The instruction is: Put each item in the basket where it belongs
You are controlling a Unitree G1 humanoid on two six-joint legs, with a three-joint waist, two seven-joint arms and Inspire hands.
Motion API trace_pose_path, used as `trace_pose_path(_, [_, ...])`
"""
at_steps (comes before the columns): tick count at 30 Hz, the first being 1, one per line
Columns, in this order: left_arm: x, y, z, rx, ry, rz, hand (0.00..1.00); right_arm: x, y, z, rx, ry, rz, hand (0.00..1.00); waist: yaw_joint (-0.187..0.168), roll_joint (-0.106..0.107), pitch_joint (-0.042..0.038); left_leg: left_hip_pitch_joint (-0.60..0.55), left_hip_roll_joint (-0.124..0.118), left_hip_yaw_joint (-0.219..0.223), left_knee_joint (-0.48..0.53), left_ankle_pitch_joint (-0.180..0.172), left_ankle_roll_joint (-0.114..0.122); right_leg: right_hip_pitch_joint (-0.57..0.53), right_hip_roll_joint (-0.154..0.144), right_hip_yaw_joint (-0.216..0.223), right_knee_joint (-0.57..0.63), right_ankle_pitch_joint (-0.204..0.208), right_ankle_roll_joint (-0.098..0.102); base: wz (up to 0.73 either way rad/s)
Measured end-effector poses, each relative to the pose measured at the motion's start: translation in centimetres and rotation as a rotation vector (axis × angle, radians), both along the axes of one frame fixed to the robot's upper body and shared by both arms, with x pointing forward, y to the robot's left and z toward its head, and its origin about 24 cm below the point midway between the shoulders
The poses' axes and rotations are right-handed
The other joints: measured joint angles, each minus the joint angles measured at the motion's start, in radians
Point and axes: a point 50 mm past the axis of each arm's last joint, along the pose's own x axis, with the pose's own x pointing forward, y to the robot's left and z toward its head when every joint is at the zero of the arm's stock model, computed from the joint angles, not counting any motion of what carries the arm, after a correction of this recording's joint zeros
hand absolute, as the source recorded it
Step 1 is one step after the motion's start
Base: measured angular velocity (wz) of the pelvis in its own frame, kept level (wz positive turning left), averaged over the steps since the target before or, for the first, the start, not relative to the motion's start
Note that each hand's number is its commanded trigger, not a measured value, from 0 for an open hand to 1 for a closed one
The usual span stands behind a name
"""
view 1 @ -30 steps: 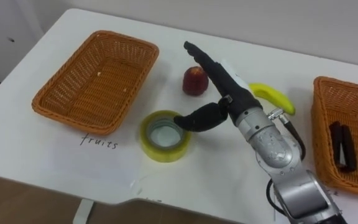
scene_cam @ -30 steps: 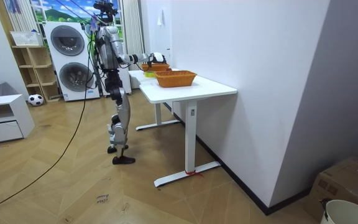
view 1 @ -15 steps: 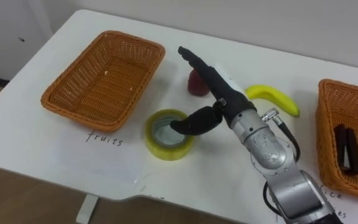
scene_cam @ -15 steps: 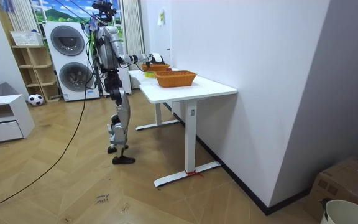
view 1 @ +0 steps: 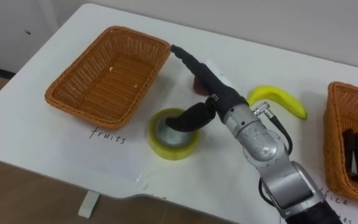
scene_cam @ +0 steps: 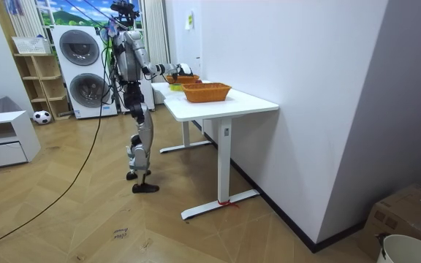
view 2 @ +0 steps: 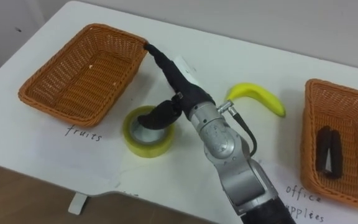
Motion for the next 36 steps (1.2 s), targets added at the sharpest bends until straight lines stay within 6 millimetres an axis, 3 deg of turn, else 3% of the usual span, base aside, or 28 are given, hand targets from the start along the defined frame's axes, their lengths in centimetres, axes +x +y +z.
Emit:
trace_pose_path(9, [0.0, 0.2, 0.1, 0.021, 0.011, -0.018, 0.00, 0.0, -0.2, -0.5, -0.103, -0.004, 0.010, 0.00, 0.003, -0.007, -0.0038, -0.008, 0.000, 0.000, 0.001, 0.000, 0.000, -0.005, 0.001, 0.001, 0.000, 0.000, 0.000, 0.00])
trace_pose_path(20, [0.3, 0.3, 0.1, 0.022, 0.001, -0.006, 0.00, -0.1, 0.1, -1.9, -0.151, 0.065, 0.055, 0.00, 0.005, -0.006, -0.0040, -0.001, 0.000, 0.002, 0.002, 0.000, 0.000, -0.004, 0.000, 0.007, 0.000, 0.000, 0.000, 0.00])
trace_pose_path(36, [0.7, 0.6, 0.2, 0.024, 0.001, 0.022, 0.00, -0.2, -0.1, -2.3, -0.183, 0.120, 0.080, 0.00, 0.002, -0.014, -0.0096, -0.001, 0.000, 0.002, 0.002, 0.000, 0.000, 0.000, 0.001, 0.013, 0.001, 0.000, 0.000, 0.00])
